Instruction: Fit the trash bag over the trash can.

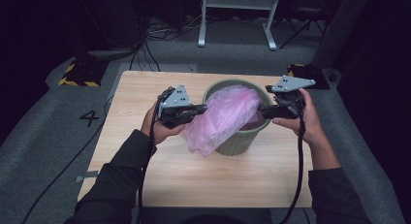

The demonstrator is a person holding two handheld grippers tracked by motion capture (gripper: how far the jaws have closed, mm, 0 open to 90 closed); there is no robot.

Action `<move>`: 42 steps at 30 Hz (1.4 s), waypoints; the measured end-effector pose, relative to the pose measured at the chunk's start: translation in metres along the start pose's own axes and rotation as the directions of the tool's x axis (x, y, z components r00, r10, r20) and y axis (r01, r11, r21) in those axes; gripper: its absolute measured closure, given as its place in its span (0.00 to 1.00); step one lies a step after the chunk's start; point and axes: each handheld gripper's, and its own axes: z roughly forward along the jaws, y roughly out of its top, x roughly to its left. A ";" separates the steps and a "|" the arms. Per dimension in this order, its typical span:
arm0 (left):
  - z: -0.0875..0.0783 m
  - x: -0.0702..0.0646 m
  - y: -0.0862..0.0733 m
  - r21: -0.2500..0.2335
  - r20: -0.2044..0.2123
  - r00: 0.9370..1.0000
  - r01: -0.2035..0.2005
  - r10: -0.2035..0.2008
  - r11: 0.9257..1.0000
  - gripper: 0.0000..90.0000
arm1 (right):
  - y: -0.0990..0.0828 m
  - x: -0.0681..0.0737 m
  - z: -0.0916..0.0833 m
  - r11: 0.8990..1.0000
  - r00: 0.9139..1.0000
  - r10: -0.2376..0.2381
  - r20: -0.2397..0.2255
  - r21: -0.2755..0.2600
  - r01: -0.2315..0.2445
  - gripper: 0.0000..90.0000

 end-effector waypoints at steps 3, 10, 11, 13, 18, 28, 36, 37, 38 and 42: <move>-0.003 0.003 0.000 -0.008 -0.019 1.000 0.012 -0.012 1.000 0.99 | -0.009 -0.013 0.002 0.997 0.995 0.076 -0.062 0.005 -0.076 0.41; -0.009 0.011 -0.001 -0.021 -0.043 0.998 0.038 -0.039 0.999 0.99 | -0.014 -0.019 -0.006 0.994 0.991 0.072 -0.113 -0.071 -0.081 0.57; -0.010 0.012 0.000 -0.022 -0.052 0.998 0.036 -0.037 0.999 0.99 | -0.012 -0.015 -0.007 0.994 0.991 0.055 -0.121 -0.086 -0.065 0.54; -0.013 0.016 0.001 -0.045 -0.051 0.997 0.056 -0.058 0.997 1.00 | -0.010 -0.012 -0.007 0.996 0.992 0.031 -0.125 -0.077 -0.041 0.58; -0.015 0.018 0.003 -0.053 -0.056 0.996 0.062 -0.065 0.997 1.00 | -0.007 -0.006 0.006 1.000 0.989 -0.001 -0.150 -0.013 -0.001 0.90; -0.004 0.025 0.003 0.000 -0.085 0.993 0.079 -0.079 0.997 1.00 | -0.010 -0.004 0.032 0.994 0.977 0.039 -0.210 0.107 -0.017 0.51; -0.003 0.033 -0.001 0.008 -0.106 0.988 0.112 -0.111 0.994 1.00 | -0.025 -0.020 -0.005 0.999 0.967 0.042 -0.251 -0.011 -0.046 0.26; -0.003 0.033 -0.001 0.009 -0.106 0.988 0.113 -0.112 0.994 1.00 | -0.025 -0.020 -0.005 0.999 0.967 0.042 -0.251 -0.011 -0.046 0.26; -0.003 0.033 -0.001 0.007 -0.105 0.988 0.114 -0.113 0.993 0.99 | -0.027 -0.021 -0.009 0.999 0.969 0.037 -0.246 -0.023 -0.044 0.26; 0.000 0.028 0.002 0.002 -0.086 0.991 0.100 -0.100 0.995 0.96 | -0.033 -0.027 -0.020 0.997 0.979 0.048 -0.199 -0.052 -0.059 0.27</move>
